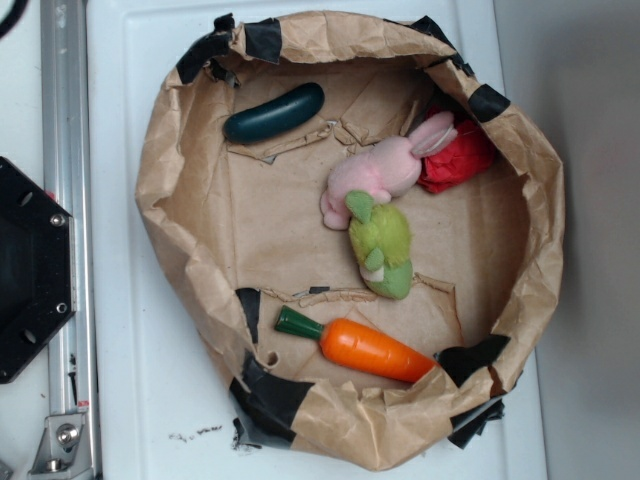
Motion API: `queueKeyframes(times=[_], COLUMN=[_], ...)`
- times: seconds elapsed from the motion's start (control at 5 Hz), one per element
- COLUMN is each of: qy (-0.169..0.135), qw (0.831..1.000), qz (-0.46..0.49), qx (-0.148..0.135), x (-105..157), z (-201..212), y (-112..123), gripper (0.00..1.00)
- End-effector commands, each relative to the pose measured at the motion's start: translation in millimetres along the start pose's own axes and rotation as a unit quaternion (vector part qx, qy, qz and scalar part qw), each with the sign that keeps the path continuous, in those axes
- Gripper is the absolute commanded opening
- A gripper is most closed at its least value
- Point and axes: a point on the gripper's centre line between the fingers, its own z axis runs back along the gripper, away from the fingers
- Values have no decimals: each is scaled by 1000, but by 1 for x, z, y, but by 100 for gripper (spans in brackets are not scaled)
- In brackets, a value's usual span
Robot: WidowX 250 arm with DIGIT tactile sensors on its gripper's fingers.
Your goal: Grab the green animal.
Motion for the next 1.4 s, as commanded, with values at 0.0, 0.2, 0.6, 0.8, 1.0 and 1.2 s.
queueKeyframes(times=[0.0, 0.2, 0.6, 0.8, 1.0, 1.2], qy=[0, 112, 63, 36, 10, 56], qw=[1000, 987, 930, 879, 837, 757], qz=[0, -116, -361, -475, -546, -651], qx=[0, -20, -37, -25, -20, 20], x=[0, 47, 144, 156, 158, 151], z=[0, -28, -96, -133, -163, -210], y=[0, 10, 23, 26, 26, 12], gripper=[100, 100, 100, 100, 100, 100])
